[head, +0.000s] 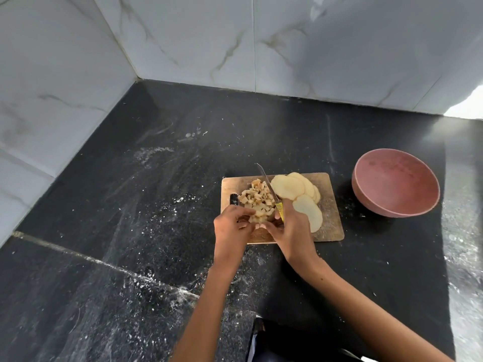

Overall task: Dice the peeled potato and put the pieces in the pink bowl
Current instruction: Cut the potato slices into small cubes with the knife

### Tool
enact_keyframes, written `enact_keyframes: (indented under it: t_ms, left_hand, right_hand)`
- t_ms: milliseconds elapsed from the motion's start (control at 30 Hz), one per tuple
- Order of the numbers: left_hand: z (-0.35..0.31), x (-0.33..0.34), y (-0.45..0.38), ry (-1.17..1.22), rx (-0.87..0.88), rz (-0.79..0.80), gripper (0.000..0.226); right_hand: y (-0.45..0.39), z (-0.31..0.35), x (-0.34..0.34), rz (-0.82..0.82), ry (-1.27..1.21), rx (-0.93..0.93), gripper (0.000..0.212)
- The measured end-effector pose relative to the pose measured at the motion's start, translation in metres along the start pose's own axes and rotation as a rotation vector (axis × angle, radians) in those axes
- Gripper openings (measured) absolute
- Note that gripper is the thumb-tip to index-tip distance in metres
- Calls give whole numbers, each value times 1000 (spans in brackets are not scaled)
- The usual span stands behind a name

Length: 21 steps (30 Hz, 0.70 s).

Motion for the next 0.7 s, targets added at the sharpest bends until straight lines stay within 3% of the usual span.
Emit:
enact_keyframes:
  t_ms: [100, 233, 367, 467, 600, 700]
  left_hand:
    - [-3, 7, 0, 49, -7, -87, 27]
    - [-10, 12, 0, 85, -10, -86, 27]
    - [-9, 7, -2, 76, -5, -71, 32]
    - [-5, -2, -3, 22, 13, -89, 35]
    - [-1, -12, -7, -94, 28, -175, 32]
    - [0, -16, -18, -238, 147, -192, 33]
  right_hand:
    - [-8, 1, -2, -47, -12, -9, 26]
    - [-9, -4, -14, -19, 36, 22, 21]
    - [1, -12, -18, 79, -23, 85, 32]
    - [1, -7, -7, 136, 25, 86, 37]
    - [-6, 2, 2, 81, 47, 19, 31]
    - [-10, 5, -2, 55, 55, -17, 28]
Point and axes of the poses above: each hand's wrist, its own y-axis away from the middle knuckle, its own x-axis out of the palm, z = x × y, the point moved 1 cm from there along -y, towards the middle knuckle, and after that the axes turned 15 degrees about -z, right-handed, at the moved point
